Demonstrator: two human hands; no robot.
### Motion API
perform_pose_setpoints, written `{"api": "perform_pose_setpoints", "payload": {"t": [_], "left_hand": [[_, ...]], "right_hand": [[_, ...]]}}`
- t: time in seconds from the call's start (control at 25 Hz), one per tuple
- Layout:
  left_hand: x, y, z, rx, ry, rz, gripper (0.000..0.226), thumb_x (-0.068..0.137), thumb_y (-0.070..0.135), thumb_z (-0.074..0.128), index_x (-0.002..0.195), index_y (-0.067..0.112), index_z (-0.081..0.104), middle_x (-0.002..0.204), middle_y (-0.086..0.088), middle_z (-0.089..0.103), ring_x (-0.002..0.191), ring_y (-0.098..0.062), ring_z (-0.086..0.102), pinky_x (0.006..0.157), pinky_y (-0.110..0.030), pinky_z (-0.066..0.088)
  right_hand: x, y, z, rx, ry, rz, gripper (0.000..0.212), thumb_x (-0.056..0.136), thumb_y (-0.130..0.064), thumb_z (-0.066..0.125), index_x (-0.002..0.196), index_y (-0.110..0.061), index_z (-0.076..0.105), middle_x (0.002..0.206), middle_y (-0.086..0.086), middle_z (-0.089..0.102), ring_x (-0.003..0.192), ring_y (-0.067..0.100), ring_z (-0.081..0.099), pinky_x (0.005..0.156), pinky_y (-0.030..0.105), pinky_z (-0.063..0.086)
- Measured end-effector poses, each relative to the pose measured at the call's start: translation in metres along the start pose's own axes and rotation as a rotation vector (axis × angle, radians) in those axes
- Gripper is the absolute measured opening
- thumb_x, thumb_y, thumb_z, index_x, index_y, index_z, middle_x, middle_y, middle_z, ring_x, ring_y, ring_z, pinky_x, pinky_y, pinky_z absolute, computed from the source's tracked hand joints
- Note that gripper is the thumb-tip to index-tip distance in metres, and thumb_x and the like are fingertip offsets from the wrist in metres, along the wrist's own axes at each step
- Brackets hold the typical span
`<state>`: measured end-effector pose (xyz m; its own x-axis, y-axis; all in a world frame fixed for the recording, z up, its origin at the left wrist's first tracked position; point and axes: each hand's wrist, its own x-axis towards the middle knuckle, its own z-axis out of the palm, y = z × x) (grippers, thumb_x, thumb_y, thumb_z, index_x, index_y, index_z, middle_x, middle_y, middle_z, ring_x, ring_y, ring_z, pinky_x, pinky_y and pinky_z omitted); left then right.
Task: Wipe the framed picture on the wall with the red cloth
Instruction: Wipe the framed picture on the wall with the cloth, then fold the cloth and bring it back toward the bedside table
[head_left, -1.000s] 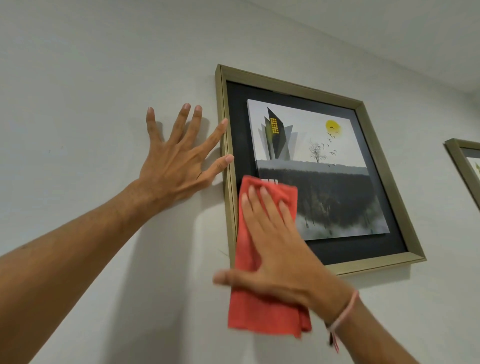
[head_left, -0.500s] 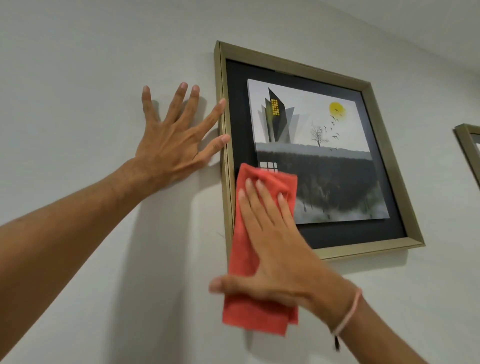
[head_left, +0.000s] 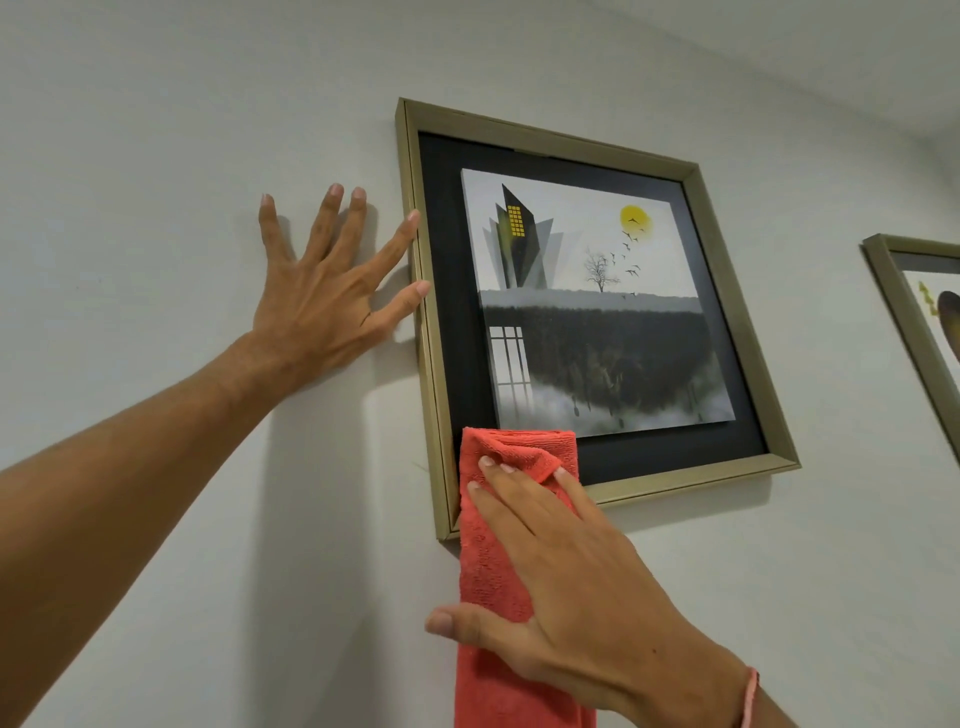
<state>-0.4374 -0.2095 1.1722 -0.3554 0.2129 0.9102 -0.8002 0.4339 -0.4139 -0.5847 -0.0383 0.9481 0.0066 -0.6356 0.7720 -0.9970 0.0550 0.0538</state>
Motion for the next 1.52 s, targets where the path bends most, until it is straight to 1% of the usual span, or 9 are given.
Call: {"api": "perform_pose_setpoints", "payload": {"t": [0.24, 0.36, 0.44, 0.64, 0.84, 1.0, 1.12, 1.28, 1.52], "left_hand": [[0.002, 0.0, -0.001, 0.008, -0.004, 0.002, 0.08, 0.09, 0.077, 0.006, 0.161, 0.041, -0.005, 0.175, -0.013, -0.006, 0.161, -0.033, -0.008, 0.12, -0.077, 0.001], [0.0, 0.0, -0.003, -0.012, 0.007, 0.0, 0.08, 0.091, 0.076, 0.007, 0.162, 0.04, -0.002, 0.175, -0.013, -0.004, 0.161, -0.032, -0.006, 0.12, -0.078, 0.002], [-0.005, 0.002, -0.007, -0.037, 0.03, 0.008, 0.08, 0.093, 0.075, 0.01, 0.162, 0.037, 0.002, 0.175, -0.014, 0.001, 0.162, -0.031, -0.001, 0.12, -0.077, 0.003], [-0.031, 0.015, -0.027, -0.238, 0.066, -0.001, 0.076, 0.097, 0.066, 0.017, 0.162, 0.027, 0.021, 0.173, -0.014, 0.016, 0.161, -0.029, 0.013, 0.125, -0.069, 0.007], [-0.113, 0.048, -0.047, -0.612, 0.088, -0.029, 0.072, 0.096, 0.054, 0.043, 0.154, 0.011, 0.04, 0.158, -0.018, 0.044, 0.147, -0.03, 0.041, 0.12, -0.053, 0.037], [-0.171, 0.076, -0.08, -0.958, -0.172, -0.104, 0.086, 0.082, 0.076, 0.054, 0.151, 0.028, 0.04, 0.149, 0.005, 0.048, 0.133, -0.004, 0.045, 0.111, -0.025, 0.04], [-0.207, 0.078, -0.096, -1.141, -0.545, -0.221, 0.092, 0.071, 0.073, 0.072, 0.149, 0.036, 0.043, 0.152, 0.014, 0.049, 0.135, -0.001, 0.048, 0.113, -0.028, 0.043], [-0.261, 0.046, -0.113, -1.484, -1.01, -0.341, 0.026, 0.084, 0.038, 0.08, 0.106, 0.025, 0.077, 0.104, 0.013, 0.079, 0.096, -0.003, 0.074, 0.085, -0.022, 0.06], [-0.358, -0.04, -0.168, -1.543, -0.966, -0.792, 0.041, 0.07, 0.022, 0.089, 0.108, 0.01, 0.079, 0.096, -0.012, 0.08, 0.082, -0.016, 0.074, 0.066, -0.022, 0.061]], "right_hand": [[-0.015, 0.043, -0.01, -0.042, 0.105, 0.154, 0.108, 0.072, -0.094, -0.006, 0.159, -0.036, 0.023, 0.16, -0.028, 0.02, 0.152, -0.005, 0.015, 0.128, 0.031, 0.003], [-0.005, 0.062, -0.014, 0.104, 0.264, 0.151, 0.046, 0.1, -0.056, 0.042, 0.137, -0.032, 0.058, 0.142, -0.02, 0.057, 0.129, 0.002, 0.056, 0.117, 0.031, 0.042], [0.011, 0.069, -0.017, 0.114, 0.389, 0.147, 0.02, 0.099, -0.027, 0.062, 0.119, -0.026, 0.064, 0.119, -0.01, 0.067, 0.099, 0.01, 0.07, 0.088, 0.037, 0.06], [0.031, 0.076, -0.022, 0.05, 0.421, 0.208, 0.043, 0.084, -0.04, 0.079, 0.12, -0.024, 0.063, 0.11, -0.005, 0.069, 0.093, 0.014, 0.065, 0.086, 0.036, 0.058], [0.025, 0.065, -0.03, 0.085, 0.365, 0.221, 0.022, 0.086, -0.041, 0.076, 0.099, -0.024, 0.072, 0.09, -0.01, 0.066, 0.091, 0.014, 0.054, 0.094, 0.047, 0.052], [0.002, 0.024, -0.029, 0.193, 0.453, 0.174, 0.02, 0.085, -0.039, 0.076, 0.092, -0.022, 0.066, 0.09, -0.007, 0.067, 0.091, 0.016, 0.057, 0.09, 0.048, 0.053], [-0.013, -0.021, -0.026, 0.347, 0.47, 0.115, 0.02, 0.089, -0.038, 0.073, 0.093, -0.021, 0.063, 0.09, -0.007, 0.068, 0.093, 0.017, 0.065, 0.088, 0.047, 0.057], [-0.03, -0.073, -0.019, 0.641, 0.435, 0.107, 0.018, 0.093, -0.03, 0.072, 0.092, -0.018, 0.057, 0.064, -0.013, 0.069, 0.059, -0.001, 0.064, 0.058, 0.017, 0.051], [-0.065, -0.145, 0.01, 1.1, 0.209, 0.334, 0.016, 0.092, -0.024, 0.075, 0.097, -0.022, 0.061, 0.061, -0.003, 0.076, 0.053, 0.006, 0.063, 0.051, 0.02, 0.049]]}}
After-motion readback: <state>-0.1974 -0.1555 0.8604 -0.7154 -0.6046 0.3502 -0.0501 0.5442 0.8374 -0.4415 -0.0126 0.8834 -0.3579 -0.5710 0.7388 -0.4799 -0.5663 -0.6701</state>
